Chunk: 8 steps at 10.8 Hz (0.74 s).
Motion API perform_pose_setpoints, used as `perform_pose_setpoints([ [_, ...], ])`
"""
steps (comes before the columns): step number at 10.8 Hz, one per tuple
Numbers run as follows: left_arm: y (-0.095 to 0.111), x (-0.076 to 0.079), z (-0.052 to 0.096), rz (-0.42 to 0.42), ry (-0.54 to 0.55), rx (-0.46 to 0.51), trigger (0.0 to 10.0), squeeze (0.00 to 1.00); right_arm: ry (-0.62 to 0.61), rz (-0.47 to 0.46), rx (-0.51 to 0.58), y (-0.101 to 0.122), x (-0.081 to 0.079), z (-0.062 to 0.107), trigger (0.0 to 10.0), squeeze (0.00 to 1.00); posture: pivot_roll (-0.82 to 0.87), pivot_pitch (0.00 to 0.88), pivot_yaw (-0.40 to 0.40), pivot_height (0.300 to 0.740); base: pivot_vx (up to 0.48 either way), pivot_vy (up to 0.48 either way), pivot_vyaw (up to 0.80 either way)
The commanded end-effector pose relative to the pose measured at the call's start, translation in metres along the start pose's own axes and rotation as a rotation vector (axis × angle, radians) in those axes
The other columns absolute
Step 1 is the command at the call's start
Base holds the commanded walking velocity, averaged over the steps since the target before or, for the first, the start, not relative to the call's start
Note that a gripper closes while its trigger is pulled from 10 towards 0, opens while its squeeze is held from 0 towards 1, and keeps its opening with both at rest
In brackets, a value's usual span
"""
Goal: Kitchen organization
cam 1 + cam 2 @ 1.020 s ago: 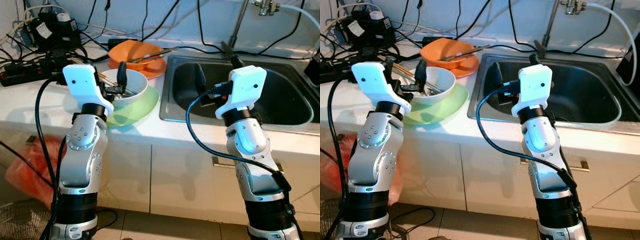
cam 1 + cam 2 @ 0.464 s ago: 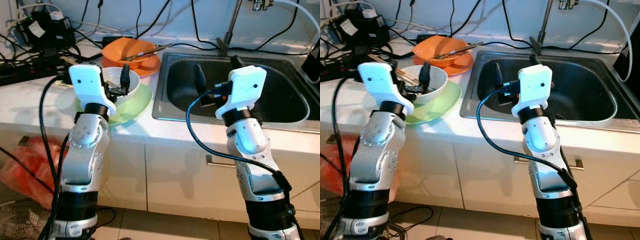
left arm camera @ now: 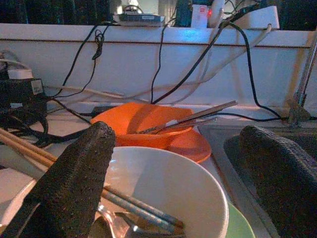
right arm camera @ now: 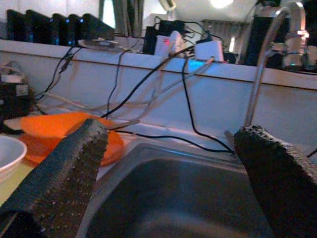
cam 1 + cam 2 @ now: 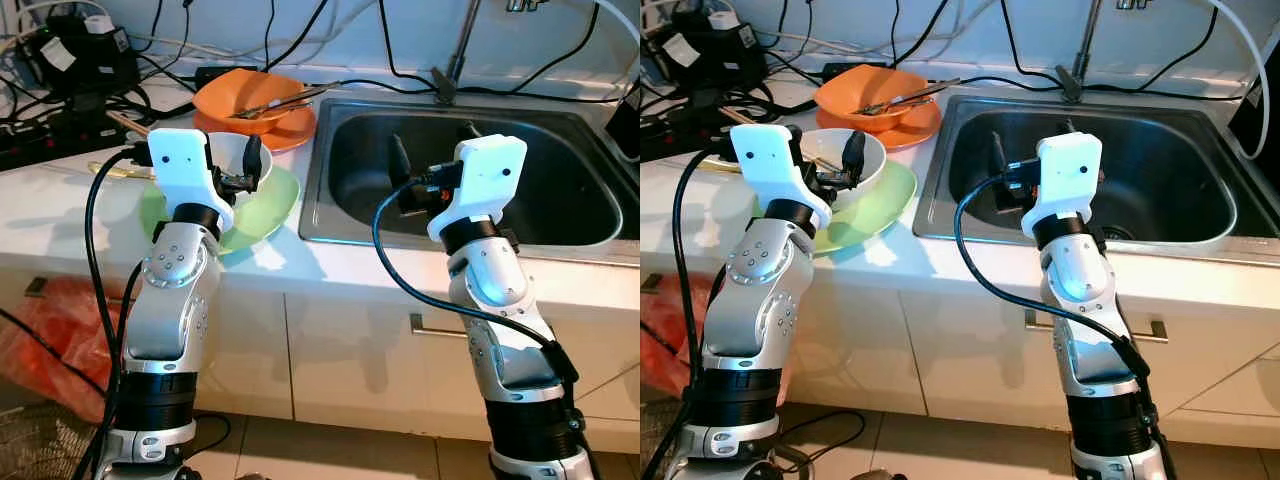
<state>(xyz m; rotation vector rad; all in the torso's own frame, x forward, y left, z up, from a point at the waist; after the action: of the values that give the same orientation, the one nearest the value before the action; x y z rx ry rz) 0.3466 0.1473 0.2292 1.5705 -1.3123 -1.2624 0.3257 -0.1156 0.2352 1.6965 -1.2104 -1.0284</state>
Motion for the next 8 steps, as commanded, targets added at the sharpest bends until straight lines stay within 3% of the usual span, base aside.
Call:
perform_pose_setpoints([
  [1,0.0,-0.001,0.0,0.009,0.01,-0.009,10.0,0.0,-0.043,-0.005,-0.004,0.0,0.004,-0.003,10.0,0.0,0.06,0.076,0.034,0.74,0.0,0.0,0.0],
  [3,0.004,-0.009,-0.001,0.005,0.07,-0.018,10.0,0.0,-0.065,-0.039,-0.001,-0.002,0.006,-0.006,10.0,0.0,0.09,0.092,0.057,0.74,0.0,0.0,0.0],
  [5,-0.002,-0.029,0.0,-0.005,0.167,-0.066,10.0,0.0,-0.093,-0.052,-0.002,-0.001,0.008,-0.016,10.0,0.0,0.11,0.098,0.073,0.74,0.0,0.0,0.0],
  [8,-0.005,-0.046,-0.005,0.023,0.214,-0.103,10.0,0.0,0.013,-0.086,-0.121,-0.014,0.001,-0.016,10.0,0.0,0.1,0.105,0.057,0.74,0.0,0.0,0.0],
])
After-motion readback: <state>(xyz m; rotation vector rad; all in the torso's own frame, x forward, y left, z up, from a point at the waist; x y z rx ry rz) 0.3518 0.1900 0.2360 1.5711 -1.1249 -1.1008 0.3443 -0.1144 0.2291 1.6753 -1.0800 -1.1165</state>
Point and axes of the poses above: a point about 5 cm out from each wrist's last joint towards the gripper, its own z axis pointing back from the gripper into the wrist, its own y axis along the axis of the wrist's last joint, x = y × z, the point moved 2 cm from there along -z, pointing out of the wrist towards the gripper, and after that the axes turned 15 degrees about -z, right-handed, at the moved point
